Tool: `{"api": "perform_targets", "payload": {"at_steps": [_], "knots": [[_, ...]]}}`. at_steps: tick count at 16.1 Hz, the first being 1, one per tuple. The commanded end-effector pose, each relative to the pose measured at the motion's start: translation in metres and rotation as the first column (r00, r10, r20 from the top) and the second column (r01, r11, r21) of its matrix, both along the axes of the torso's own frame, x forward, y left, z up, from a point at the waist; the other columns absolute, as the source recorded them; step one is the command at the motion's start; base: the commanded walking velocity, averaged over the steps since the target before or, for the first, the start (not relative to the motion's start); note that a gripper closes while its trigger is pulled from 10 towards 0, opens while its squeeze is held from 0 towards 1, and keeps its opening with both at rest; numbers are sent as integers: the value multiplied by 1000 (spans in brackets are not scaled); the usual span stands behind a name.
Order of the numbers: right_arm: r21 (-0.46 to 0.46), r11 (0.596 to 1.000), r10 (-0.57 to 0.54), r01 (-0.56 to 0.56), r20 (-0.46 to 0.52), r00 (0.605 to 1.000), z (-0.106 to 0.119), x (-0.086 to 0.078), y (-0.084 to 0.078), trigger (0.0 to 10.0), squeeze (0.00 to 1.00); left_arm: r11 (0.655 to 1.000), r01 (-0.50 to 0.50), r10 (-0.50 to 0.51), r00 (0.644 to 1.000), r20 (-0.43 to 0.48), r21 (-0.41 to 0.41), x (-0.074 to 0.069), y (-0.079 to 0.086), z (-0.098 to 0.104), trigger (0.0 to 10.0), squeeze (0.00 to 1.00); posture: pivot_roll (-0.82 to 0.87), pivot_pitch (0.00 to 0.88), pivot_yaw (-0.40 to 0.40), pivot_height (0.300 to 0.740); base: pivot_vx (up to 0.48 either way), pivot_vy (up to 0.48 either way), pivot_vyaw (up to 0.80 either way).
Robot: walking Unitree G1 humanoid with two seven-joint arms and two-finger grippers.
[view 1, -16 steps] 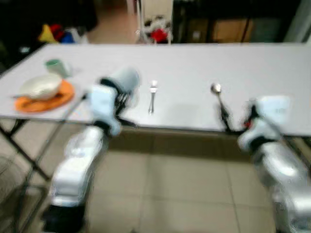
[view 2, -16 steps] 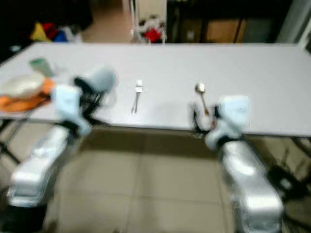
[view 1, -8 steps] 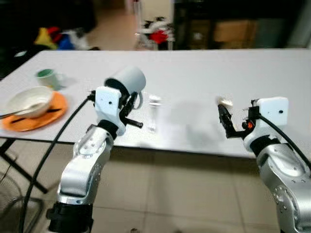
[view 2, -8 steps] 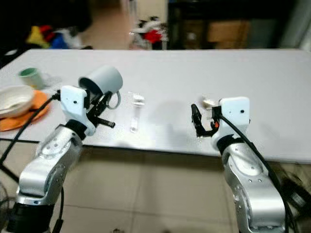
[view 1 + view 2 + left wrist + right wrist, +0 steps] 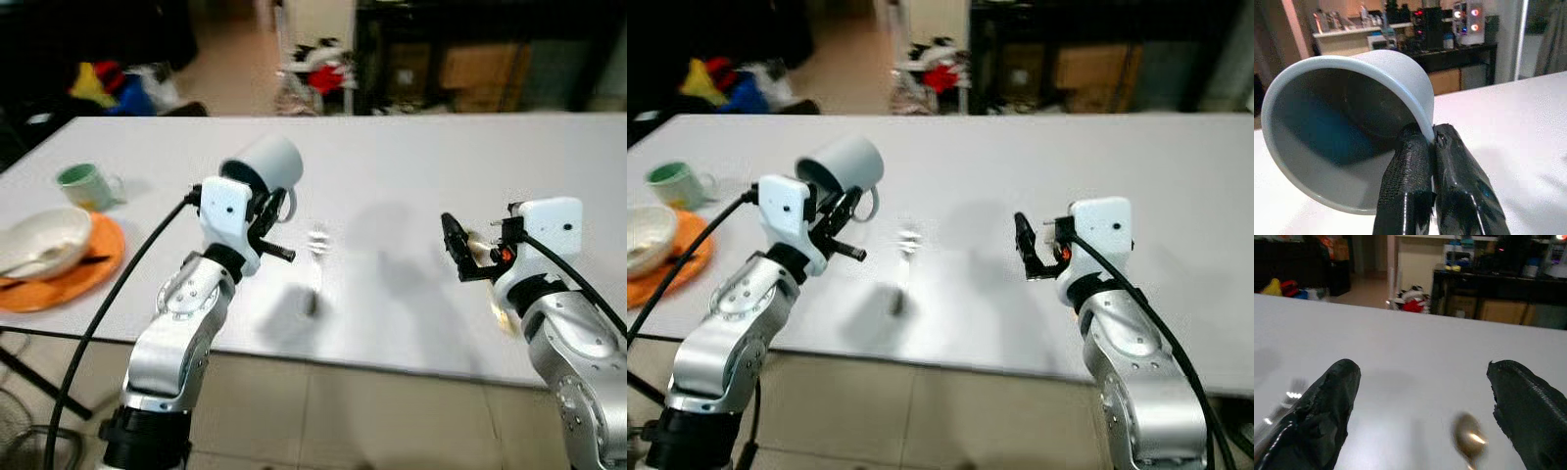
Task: Setting the table
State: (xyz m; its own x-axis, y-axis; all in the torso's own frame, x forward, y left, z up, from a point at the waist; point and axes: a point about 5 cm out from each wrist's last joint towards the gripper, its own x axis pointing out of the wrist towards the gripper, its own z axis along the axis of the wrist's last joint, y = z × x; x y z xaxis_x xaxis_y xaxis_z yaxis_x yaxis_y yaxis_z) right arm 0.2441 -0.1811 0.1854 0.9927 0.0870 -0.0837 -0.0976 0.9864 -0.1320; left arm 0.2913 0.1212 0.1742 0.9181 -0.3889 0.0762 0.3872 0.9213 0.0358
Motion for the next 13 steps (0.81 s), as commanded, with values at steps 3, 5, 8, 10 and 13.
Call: {"api": "perform_targets", "payload": {"at_steps": [3, 5, 8, 10, 13], "knots": [[-31, 999, 14, -14, 7, 1000, 3, 2, 2, 10000, 0, 991, 105, -104, 994, -15, 80, 20, -3, -4, 10000, 0, -88, 0, 144, 740, 135, 0, 0], [-59, 998, 4, -3, 13, 1000, 5, 2, -4, 10000, 0, 968, 190, -191, 981, -9, 163, 44, -11, 0, 10000, 0, -119, 0, 177, 740, 0, 0, 0], [-100, 995, 17, -16, 10, 1000, 6, -1, -7, 10000, 0, 924, 258, -260, 965, -30, 281, 72, -18, 4, 10000, 0, -156, 0, 223, 740, 0, 0, 0], [-139, 990, 32, -32, -2, 999, 6, -5, -7, 10000, 0, 885, 288, -284, 957, -67, 366, 90, -21, 6, 10000, 0, -181, 0, 250, 740, 0, 0, 0], [-164, 985, 47, -49, -18, 999, 5, -13, -7, 10000, 0, 844, 306, -294, 951, -97, 440, 101, -28, 9, 10000, 0, -208, 0, 266, 740, 0, 0, 0]]}}
